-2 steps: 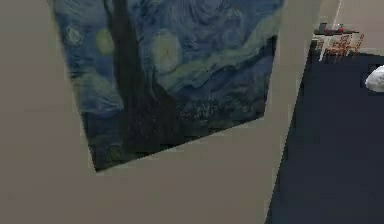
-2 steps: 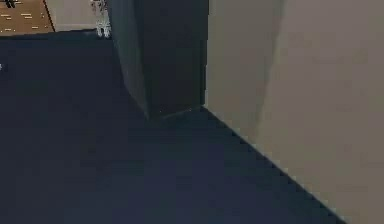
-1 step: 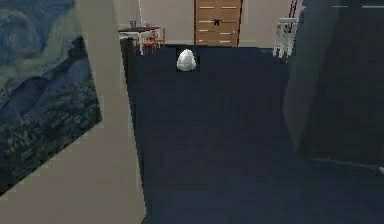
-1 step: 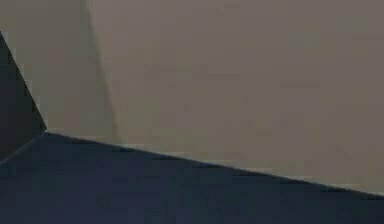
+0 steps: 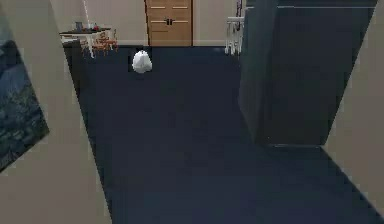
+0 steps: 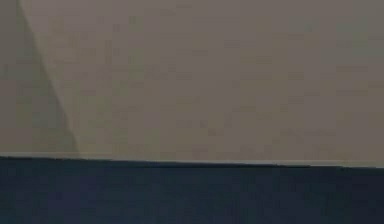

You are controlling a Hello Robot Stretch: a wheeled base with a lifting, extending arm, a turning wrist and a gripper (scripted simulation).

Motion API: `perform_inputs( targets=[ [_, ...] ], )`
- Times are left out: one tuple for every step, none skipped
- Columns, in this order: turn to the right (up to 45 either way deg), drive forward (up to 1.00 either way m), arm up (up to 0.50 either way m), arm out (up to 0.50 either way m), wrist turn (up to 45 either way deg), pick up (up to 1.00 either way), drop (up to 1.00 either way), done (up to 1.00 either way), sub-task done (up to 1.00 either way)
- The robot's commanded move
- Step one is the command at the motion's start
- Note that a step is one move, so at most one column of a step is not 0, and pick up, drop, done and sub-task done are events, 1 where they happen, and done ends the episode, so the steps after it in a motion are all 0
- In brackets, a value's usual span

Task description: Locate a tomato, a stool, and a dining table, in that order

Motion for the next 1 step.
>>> perform_inputs(
  targets=[
    [0.0, 1.0, 0.0, 0.0, 0.0, 0.0, 0.0, 0.0, 0.0]
  ],
)
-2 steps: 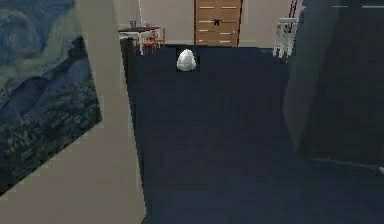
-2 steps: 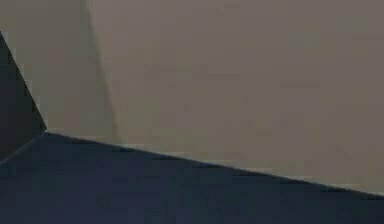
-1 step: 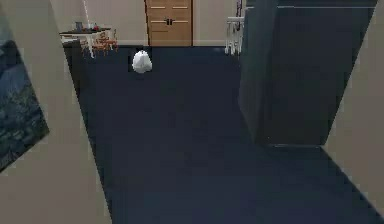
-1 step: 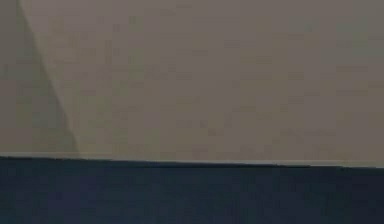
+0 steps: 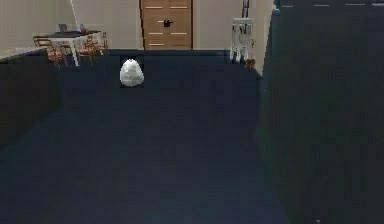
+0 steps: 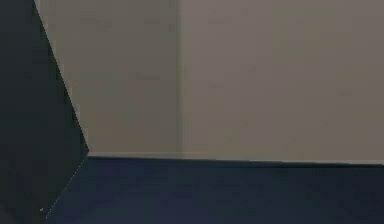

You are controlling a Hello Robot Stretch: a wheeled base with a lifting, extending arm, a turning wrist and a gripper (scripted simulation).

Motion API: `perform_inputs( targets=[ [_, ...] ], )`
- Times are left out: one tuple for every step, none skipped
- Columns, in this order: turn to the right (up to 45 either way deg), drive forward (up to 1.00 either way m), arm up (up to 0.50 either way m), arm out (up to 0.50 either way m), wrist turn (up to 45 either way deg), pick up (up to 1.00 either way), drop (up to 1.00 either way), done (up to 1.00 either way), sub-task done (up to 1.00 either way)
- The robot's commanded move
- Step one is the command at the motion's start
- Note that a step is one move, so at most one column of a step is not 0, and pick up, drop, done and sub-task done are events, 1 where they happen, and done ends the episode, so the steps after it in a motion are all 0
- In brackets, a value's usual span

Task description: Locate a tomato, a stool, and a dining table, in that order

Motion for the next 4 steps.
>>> perform_inputs(
  targets=[
    [0.0, 0.15, 0.0, 0.0, 0.0, 0.0, 0.0, 0.0, 0.0],
    [-6.0, 0.0, 0.0, 0.0, 0.0, 0.0, 0.0, 0.0, 0.0],
    [0.0, 1.0, 0.0, 0.0, 0.0, 0.0, 0.0, 0.0, 0.0],
    [0.0, 1.0, 0.0, 0.0, 0.0, 0.0, 0.0, 0.0, 0.0]
  ],
)
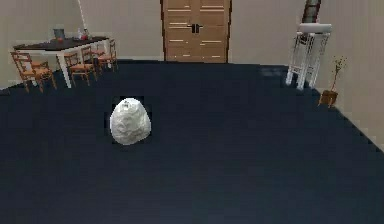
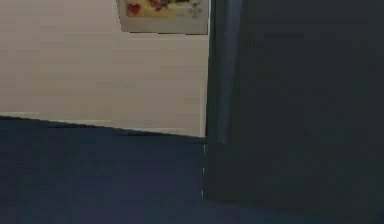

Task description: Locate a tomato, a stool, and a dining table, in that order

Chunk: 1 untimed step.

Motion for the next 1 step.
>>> perform_inputs(
  targets=[
    [0.0, 1.0, 0.0, 0.0, 0.0, 0.0, 0.0, 0.0, 0.0]
  ],
)
